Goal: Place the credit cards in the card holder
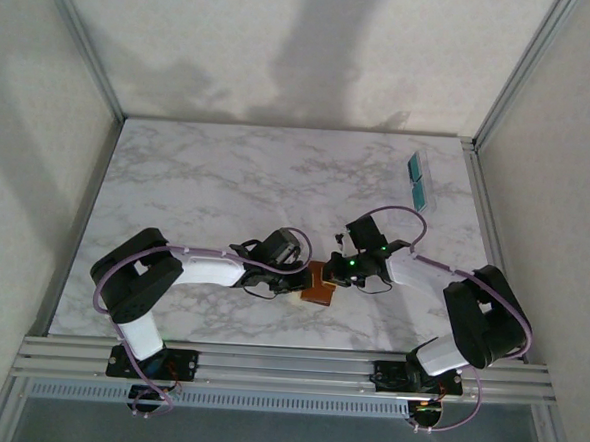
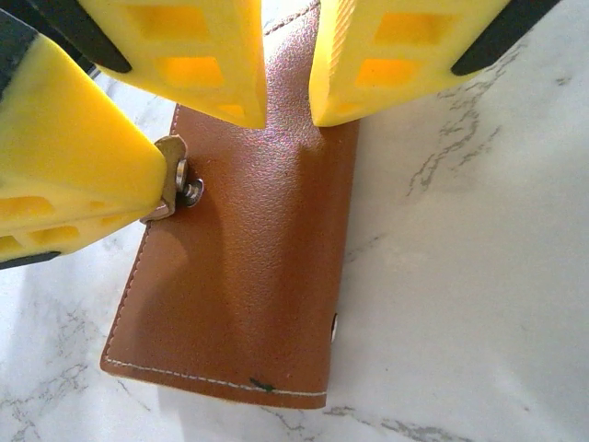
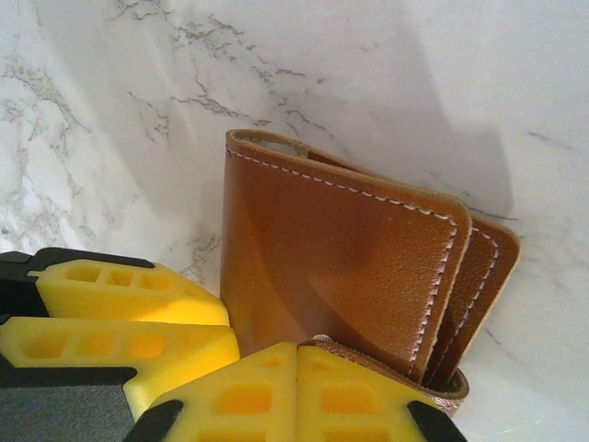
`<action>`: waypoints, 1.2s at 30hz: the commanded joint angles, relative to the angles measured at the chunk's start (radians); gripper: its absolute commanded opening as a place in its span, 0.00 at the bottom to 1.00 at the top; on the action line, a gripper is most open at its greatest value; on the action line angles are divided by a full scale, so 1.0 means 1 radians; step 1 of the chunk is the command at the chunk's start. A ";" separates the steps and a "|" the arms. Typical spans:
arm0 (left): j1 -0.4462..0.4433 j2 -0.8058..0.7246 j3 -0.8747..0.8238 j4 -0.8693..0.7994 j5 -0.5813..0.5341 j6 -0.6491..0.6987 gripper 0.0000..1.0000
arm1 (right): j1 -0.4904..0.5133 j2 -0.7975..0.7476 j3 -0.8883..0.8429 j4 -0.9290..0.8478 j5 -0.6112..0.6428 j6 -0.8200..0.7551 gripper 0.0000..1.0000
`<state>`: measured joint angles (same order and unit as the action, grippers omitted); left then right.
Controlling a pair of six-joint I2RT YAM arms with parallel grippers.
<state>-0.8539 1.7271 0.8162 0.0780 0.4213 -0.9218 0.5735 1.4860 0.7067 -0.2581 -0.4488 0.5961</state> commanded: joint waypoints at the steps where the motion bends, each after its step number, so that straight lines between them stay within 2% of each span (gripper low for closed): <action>1: -0.013 0.032 -0.026 -0.070 -0.041 -0.012 0.21 | -0.004 0.016 0.012 0.042 0.000 0.006 0.00; 26: -0.013 0.031 -0.032 -0.071 -0.048 -0.012 0.21 | -0.004 0.071 -0.019 0.058 -0.052 0.016 0.00; 36: -0.012 0.029 -0.040 -0.058 -0.050 -0.020 0.21 | -0.003 0.115 -0.018 -0.033 0.033 0.010 0.00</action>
<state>-0.8539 1.7271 0.8097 0.0860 0.4179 -0.9295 0.5652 1.5368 0.7029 -0.2073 -0.4797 0.6029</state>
